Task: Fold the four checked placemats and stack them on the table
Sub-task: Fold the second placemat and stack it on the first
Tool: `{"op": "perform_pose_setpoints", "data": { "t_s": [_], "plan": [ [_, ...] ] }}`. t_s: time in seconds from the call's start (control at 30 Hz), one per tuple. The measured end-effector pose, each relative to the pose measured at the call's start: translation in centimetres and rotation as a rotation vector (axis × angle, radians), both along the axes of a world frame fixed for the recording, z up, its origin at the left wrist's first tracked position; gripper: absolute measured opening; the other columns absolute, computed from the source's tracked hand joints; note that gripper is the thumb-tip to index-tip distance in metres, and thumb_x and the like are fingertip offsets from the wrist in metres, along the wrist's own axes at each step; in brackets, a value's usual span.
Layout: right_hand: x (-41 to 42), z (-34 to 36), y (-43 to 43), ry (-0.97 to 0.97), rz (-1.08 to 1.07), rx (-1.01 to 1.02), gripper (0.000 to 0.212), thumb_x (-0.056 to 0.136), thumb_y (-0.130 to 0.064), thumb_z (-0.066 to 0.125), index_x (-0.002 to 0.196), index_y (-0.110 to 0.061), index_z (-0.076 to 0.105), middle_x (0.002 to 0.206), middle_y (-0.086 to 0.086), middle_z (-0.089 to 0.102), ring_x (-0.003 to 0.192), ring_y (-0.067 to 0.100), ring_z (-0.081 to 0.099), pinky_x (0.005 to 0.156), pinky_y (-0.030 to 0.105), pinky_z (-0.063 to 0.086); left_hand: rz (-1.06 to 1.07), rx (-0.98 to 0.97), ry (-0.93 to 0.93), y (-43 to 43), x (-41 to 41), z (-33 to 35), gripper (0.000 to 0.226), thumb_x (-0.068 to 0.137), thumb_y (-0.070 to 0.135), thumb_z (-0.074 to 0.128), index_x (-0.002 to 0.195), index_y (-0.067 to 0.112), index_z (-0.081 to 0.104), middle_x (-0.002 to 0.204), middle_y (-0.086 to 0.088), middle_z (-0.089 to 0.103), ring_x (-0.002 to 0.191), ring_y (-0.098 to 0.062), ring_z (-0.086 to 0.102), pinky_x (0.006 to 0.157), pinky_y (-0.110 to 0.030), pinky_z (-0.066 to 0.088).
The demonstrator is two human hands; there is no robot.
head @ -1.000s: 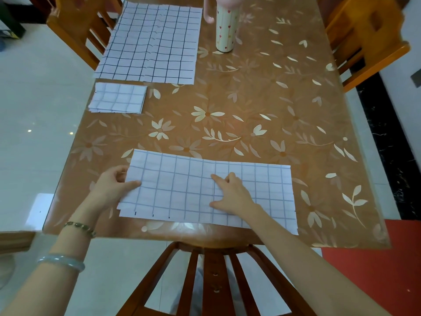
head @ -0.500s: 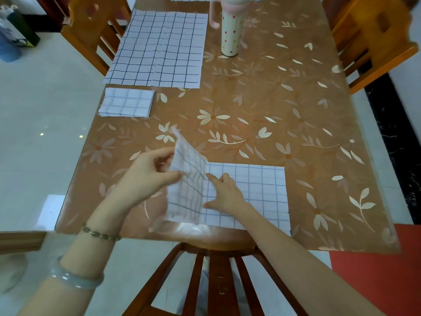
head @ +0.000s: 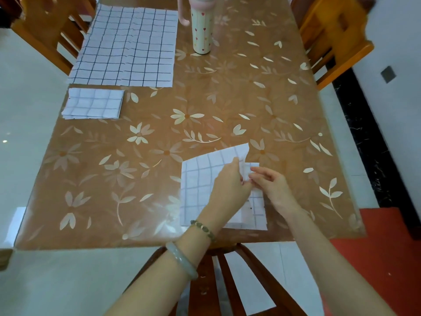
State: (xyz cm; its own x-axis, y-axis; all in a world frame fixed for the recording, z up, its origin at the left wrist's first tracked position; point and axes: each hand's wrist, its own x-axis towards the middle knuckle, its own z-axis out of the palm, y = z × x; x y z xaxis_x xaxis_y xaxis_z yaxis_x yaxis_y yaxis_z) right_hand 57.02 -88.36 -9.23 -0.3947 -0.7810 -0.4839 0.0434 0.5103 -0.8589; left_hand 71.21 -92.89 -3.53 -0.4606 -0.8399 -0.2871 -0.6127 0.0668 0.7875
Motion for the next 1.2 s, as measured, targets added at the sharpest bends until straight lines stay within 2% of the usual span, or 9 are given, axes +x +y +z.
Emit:
{"op": "perform_pose_setpoints", "data": {
  "t_s": [0.23, 0.37, 0.47, 0.53, 0.6, 0.73, 0.87, 1.03, 1.2],
  "plan": [
    [-2.1, -0.2, 1.6, -0.043, -0.086, 0.067, 0.016, 0.093, -0.009, 0.056, 0.1, 0.002, 0.065, 0.084, 0.015, 0.065, 0.074, 0.022, 0.063, 0.07, 0.025, 0.057, -0.021, 0.063, -0.09, 1.6, -4.2, -4.9, 0.063, 0.093, 0.009, 0.048, 0.15, 0.004, 0.02, 0.132, -0.015, 0.045, 0.116, -0.031, 0.05, 0.08, -0.026, 0.035],
    [-1.9, -1.6, 1.7, 0.063, -0.001, 0.158, 0.023, 0.091, -0.02, 0.062, 0.073, -0.009, 0.072, 0.074, -0.002, 0.063, 0.071, 0.015, 0.061, 0.072, 0.035, 0.055, -0.044, 0.143, -0.125, 2.2, -5.5, -6.8, 0.066, 0.095, 0.017, 0.053, 0.149, -0.002, 0.018, 0.138, -0.016, 0.042, 0.122, -0.031, 0.049, 0.089, -0.029, 0.04],
    [-1.9, -2.9, 1.3, 0.143, -0.014, 0.229, 0.014, 0.083, -0.027, 0.07, 0.072, -0.021, 0.075, 0.073, -0.001, 0.071, 0.078, 0.018, 0.068, 0.079, 0.041, 0.057, -0.087, 0.196, -0.092, 2.7, -5.5, -7.5, 0.07, 0.092, 0.024, 0.056, 0.148, -0.001, 0.021, 0.132, -0.013, 0.043, 0.117, -0.027, 0.051, 0.085, -0.026, 0.04],
    [-1.9, -3.8, 1.0, 0.172, -0.074, 0.258, 0.005, 0.077, -0.025, 0.075, 0.078, -0.021, 0.073, 0.077, 0.001, 0.071, 0.08, 0.022, 0.069, 0.081, 0.042, 0.057, -0.124, 0.124, -0.062, 2.7, -4.0, -7.6, 0.067, 0.093, 0.03, 0.055, 0.148, 0.005, 0.026, 0.128, -0.009, 0.044, 0.113, -0.022, 0.049, 0.088, -0.025, 0.039],
    [-1.9, -4.5, 1.0, 0.212, -0.072, 0.291, 0.009, 0.069, -0.033, 0.075, 0.074, -0.027, 0.069, 0.075, -0.005, 0.07, 0.078, 0.02, 0.068, 0.081, 0.044, 0.057, -0.091, -0.108, -0.094, 1.7, -1.2, -8.0, 0.057, 0.095, 0.03, 0.052, 0.144, 0.007, 0.035, 0.128, -0.007, 0.048, 0.117, -0.021, 0.046, 0.097, -0.026, 0.036],
    [-1.8, -4.6, 1.2, 0.287, -0.052, 0.304, 0.007, 0.074, -0.03, 0.068, 0.077, -0.023, 0.071, 0.081, -0.003, 0.07, 0.088, 0.023, 0.066, 0.085, 0.043, 0.054, -0.061, -0.448, -0.298, -1.6, 5.1, -10.1, 0.063, 0.093, 0.04, 0.032, 0.14, -0.002, 0.042, 0.143, -0.017, 0.045, 0.134, -0.034, 0.041, 0.11, -0.04, 0.03],
    [-1.5, -4.0, 1.2, 0.367, -0.03, 0.279, 0.008, 0.075, -0.022, 0.063, 0.067, -0.025, 0.064, 0.065, -0.01, 0.06, 0.076, 0.02, 0.061, 0.072, 0.035, 0.051, -0.21, -0.499, -0.509, -2.9, 8.4, -12.3, 0.076, 0.096, 0.054, 0.014, 0.15, 0.002, 0.021, 0.158, -0.014, 0.021, 0.147, -0.026, 0.014, 0.118, -0.037, -0.001],
    [-1.1, -3.8, 1.4, 0.471, -0.048, 0.252, 0.019, 0.075, -0.013, 0.063, 0.058, -0.009, 0.057, 0.055, 0.0, 0.05, 0.057, 0.016, 0.047, 0.06, 0.029, 0.04, -0.279, -0.515, -0.591, -3.0, 8.7, -13.3, 0.077, 0.097, 0.058, 0.017, 0.151, 0.003, 0.013, 0.159, -0.01, 0.013, 0.147, -0.022, 0.009, 0.118, -0.04, -0.002],
    [-0.9, -3.8, 1.4, 0.546, -0.051, 0.228, 0.025, 0.076, -0.012, 0.063, 0.055, -0.013, 0.05, 0.053, -0.001, 0.047, 0.055, 0.016, 0.046, 0.057, 0.027, 0.039, -0.291, -0.522, -0.637, -2.6, 8.7, -13.8, 0.078, 0.096, 0.06, 0.018, 0.152, 0.004, 0.017, 0.159, -0.01, 0.016, 0.148, -0.023, 0.012, 0.118, -0.045, 0.003]
  ]
}}
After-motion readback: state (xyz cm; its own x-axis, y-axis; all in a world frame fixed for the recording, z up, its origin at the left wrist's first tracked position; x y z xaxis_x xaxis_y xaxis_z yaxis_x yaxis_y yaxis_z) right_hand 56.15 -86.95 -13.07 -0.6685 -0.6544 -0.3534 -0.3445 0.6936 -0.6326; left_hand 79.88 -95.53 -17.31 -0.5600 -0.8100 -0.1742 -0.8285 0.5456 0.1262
